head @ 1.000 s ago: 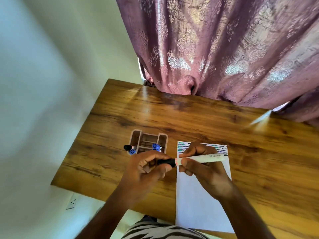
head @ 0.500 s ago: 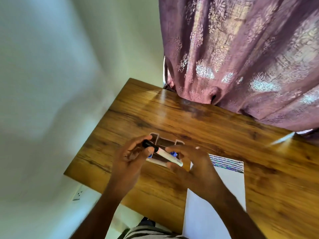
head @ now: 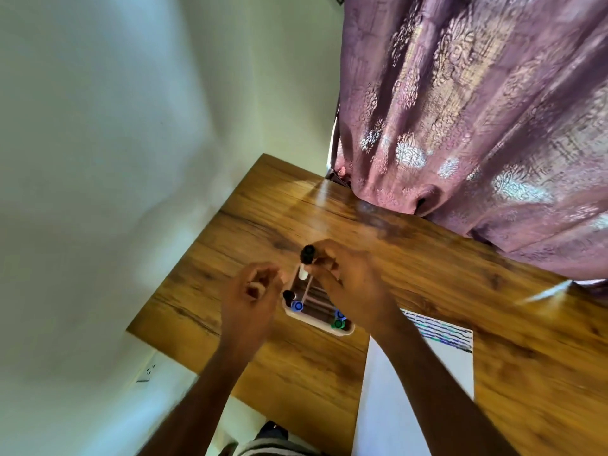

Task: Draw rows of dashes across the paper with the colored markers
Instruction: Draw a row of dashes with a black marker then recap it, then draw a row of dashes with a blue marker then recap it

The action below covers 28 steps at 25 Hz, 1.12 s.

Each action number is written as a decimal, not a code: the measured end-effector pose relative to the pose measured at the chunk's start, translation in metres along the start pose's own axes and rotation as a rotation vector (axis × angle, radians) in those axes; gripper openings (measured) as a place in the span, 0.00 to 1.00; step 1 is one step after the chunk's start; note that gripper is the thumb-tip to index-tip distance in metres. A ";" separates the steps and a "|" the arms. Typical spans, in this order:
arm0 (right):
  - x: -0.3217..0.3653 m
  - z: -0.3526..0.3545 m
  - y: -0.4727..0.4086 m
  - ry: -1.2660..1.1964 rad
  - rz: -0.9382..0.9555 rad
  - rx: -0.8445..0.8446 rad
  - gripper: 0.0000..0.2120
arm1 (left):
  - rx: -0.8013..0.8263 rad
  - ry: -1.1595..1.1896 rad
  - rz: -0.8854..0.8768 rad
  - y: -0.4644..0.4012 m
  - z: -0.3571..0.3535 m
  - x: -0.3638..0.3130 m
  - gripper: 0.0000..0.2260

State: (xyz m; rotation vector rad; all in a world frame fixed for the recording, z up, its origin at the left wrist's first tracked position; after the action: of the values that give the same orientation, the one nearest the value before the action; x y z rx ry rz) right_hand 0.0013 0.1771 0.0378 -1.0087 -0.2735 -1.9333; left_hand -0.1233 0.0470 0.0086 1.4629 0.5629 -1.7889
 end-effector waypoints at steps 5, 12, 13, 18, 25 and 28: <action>-0.019 -0.042 -0.005 0.078 -0.071 0.209 0.12 | -0.048 -0.026 0.061 0.001 -0.002 0.033 0.14; -0.026 -0.078 -0.011 0.377 -0.014 0.483 0.09 | -0.016 -0.055 0.103 0.001 -0.004 0.060 0.11; -0.022 -0.075 -0.012 0.373 -0.004 0.473 0.09 | -0.016 -0.054 0.094 0.002 -0.004 0.061 0.12; -0.027 -0.031 -0.002 0.158 -0.105 0.243 0.14 | -0.027 -0.101 -0.093 0.013 -0.004 0.039 0.11; -0.053 0.024 0.085 0.109 -0.179 -0.108 0.13 | 0.138 -0.260 -0.282 0.051 -0.041 0.006 0.04; -0.055 0.005 0.092 0.089 -0.159 -0.014 0.23 | 0.172 -0.264 -0.293 0.052 -0.055 0.004 0.08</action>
State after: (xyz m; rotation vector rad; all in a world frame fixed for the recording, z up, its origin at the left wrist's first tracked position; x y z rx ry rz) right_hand 0.0916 0.1625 -0.0182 -0.9301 -0.2975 -2.1202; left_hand -0.0482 0.0536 -0.0029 1.2742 0.5168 -2.2674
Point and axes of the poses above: each hand's wrist, its own y-axis away from the middle knuckle, its own z-axis out of the back of the hand, x = y × z, the point moved 9 cm from there along -y, towards the middle knuckle, and after that the axes turned 9 degrees about z, right-handed, at the moved point
